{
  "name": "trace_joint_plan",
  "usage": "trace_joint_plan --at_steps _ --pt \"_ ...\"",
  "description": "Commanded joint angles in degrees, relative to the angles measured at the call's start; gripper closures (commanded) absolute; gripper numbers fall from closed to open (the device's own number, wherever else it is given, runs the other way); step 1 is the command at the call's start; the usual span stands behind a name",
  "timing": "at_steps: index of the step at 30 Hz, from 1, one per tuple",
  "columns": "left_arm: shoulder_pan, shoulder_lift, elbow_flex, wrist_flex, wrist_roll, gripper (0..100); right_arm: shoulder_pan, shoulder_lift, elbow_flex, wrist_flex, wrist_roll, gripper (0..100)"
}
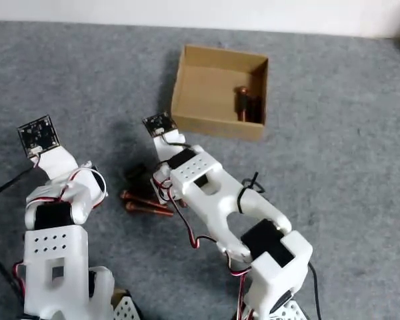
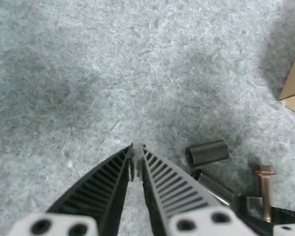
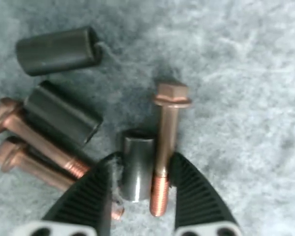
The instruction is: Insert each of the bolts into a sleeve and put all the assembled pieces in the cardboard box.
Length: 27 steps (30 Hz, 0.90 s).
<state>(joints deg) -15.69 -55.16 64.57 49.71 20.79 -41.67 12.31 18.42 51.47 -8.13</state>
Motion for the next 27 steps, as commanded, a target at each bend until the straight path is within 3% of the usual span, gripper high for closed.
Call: trace_joint_plan --at_steps 1,11,17,27 --pt "1.3 0.1 -1.2 -1.1 -0.1 96 0.3 -3.0 -0.4 0.0 -0.3 99.4" --pt "1.3 0.1 -1.2 -1.1 -0.1 96 0.0 -3.3 -0.6 0.2 -0.3 99.4" --pt "1.3 0.1 -1.2 -1.1 -0.1 96 0.0 -11.8 0.0 0.5 -0.3 99.4" --pt "1.1 0.1 -1.2 -1.1 -0.1 96 6.5 -23.9 2.0 8.4 3.3 99.4"
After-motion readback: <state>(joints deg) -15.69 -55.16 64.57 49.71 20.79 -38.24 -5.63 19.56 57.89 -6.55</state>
